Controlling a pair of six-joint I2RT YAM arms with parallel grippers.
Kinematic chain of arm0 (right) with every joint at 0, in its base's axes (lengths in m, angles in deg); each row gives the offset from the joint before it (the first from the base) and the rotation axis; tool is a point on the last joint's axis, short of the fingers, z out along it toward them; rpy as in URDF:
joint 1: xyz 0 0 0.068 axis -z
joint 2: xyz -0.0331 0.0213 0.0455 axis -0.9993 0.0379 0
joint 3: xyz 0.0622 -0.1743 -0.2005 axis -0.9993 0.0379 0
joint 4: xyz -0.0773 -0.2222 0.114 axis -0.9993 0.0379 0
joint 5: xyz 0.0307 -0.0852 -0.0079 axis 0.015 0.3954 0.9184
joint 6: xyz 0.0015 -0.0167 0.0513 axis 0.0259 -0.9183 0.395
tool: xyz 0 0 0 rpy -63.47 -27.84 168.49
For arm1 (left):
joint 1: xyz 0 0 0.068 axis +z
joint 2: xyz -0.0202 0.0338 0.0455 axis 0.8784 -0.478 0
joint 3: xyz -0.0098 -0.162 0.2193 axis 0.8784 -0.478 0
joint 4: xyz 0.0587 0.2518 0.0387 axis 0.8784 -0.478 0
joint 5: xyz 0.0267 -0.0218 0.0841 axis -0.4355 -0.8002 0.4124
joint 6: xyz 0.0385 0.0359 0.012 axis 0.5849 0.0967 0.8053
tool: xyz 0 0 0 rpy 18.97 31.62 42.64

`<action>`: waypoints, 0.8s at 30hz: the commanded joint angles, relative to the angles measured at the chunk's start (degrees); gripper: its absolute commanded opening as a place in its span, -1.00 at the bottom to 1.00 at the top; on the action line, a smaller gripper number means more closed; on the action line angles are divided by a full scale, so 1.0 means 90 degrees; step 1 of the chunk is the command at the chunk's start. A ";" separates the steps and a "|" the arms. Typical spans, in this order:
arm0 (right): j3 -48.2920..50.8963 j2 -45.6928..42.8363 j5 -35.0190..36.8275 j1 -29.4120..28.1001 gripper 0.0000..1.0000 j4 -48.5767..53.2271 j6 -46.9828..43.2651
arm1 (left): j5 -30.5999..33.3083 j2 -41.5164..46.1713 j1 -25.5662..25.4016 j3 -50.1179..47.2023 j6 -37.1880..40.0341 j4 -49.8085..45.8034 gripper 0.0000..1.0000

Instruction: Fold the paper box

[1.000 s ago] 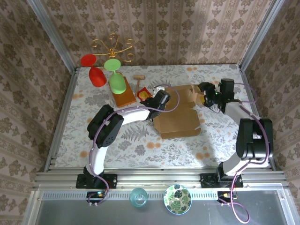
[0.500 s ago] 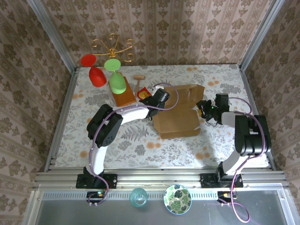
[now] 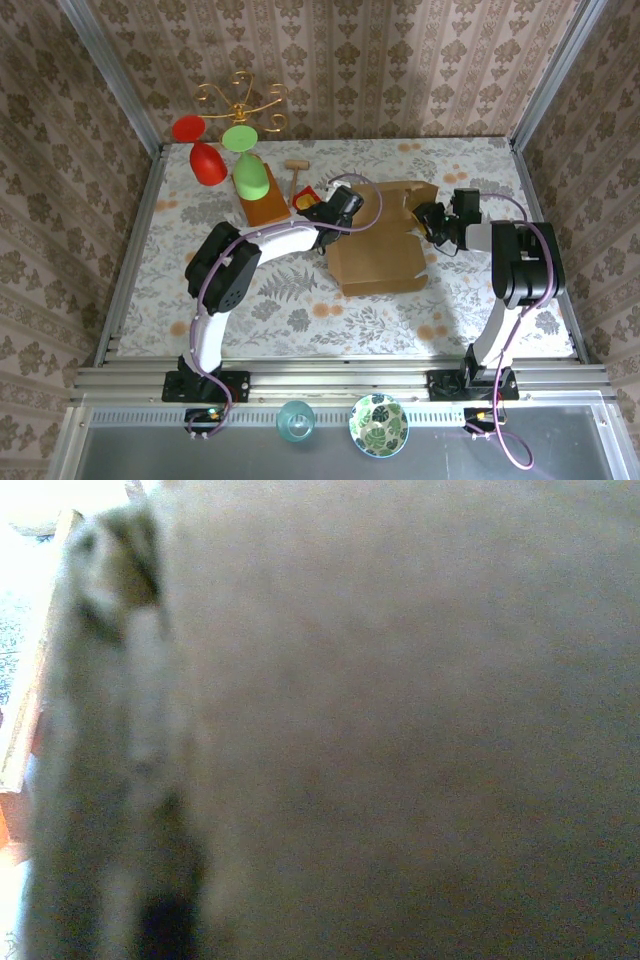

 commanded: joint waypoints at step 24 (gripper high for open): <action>-0.0308 0.0241 -0.0136 -0.0768 -0.34 -0.0307 0.0312 | -0.0162 -0.0122 0.0068 0.0231 -0.0023 -0.0342 -1.00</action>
